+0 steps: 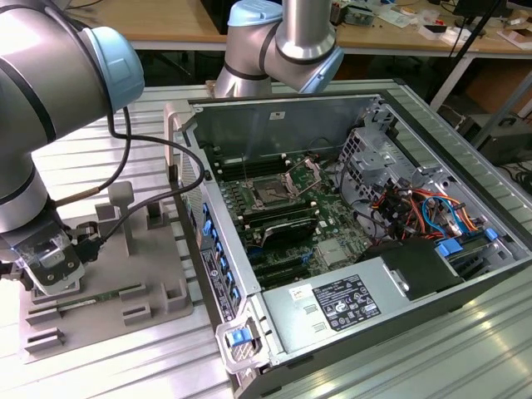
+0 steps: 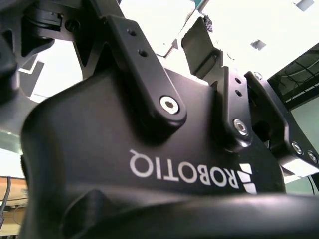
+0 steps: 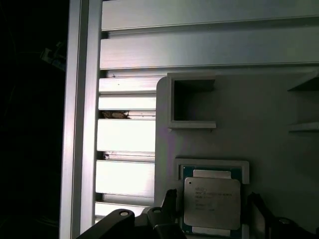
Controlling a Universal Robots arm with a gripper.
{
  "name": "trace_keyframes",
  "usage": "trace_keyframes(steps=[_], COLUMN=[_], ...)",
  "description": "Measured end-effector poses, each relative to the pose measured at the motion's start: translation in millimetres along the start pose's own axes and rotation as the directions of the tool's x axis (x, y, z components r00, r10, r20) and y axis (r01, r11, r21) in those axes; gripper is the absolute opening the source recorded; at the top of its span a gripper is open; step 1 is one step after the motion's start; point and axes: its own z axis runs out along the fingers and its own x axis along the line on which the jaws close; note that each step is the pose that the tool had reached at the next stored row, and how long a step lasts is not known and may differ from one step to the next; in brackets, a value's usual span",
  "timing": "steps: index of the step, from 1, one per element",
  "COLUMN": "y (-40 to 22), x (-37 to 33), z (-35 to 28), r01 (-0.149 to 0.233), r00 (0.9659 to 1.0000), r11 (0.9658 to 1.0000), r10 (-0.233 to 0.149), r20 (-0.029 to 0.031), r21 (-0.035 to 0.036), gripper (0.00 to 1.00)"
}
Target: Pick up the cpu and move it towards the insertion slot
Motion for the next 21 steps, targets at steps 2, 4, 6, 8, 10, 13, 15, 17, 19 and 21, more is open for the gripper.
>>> trace_keyframes(steps=[2,4,6,8,10,13,15,17,19,21], y=[0.0,0.0,0.0,0.0,0.0,0.0,0.0,0.0,0.0,0.0], x=[0.0,0.0,0.1,0.0,0.0,0.0,0.0,0.0,0.0,0.0], z=[0.1,0.0,0.1,0.1,0.1,0.2,0.2,0.2,0.2,0.3], r01=[0.000,0.000,0.000,0.000,0.000,0.000,0.000,0.000,0.000,0.000], r00=[1.0000,1.0000,1.0000,1.0000,1.0000,1.0000,1.0000,1.0000,1.0000,1.0000], r11=[1.0000,1.0000,1.0000,1.0000,1.0000,1.0000,1.0000,1.0000,1.0000,1.0000], r10=[0.000,0.000,0.000,0.000,0.000,0.000,0.000,0.000,0.000,0.000], r20=[0.0001,-0.0001,-0.0001,0.0000,0.0000,0.0000,0.0000,0.0000,0.0000,0.0000], r21=[0.0000,0.0000,0.0000,0.0000,0.0000,-0.0001,0.0000,-0.0001,-0.0001,-0.0001], gripper=[0.66,0.58,0.54,0.54,0.54,0.54,0.54,0.54,0.54,0.54])
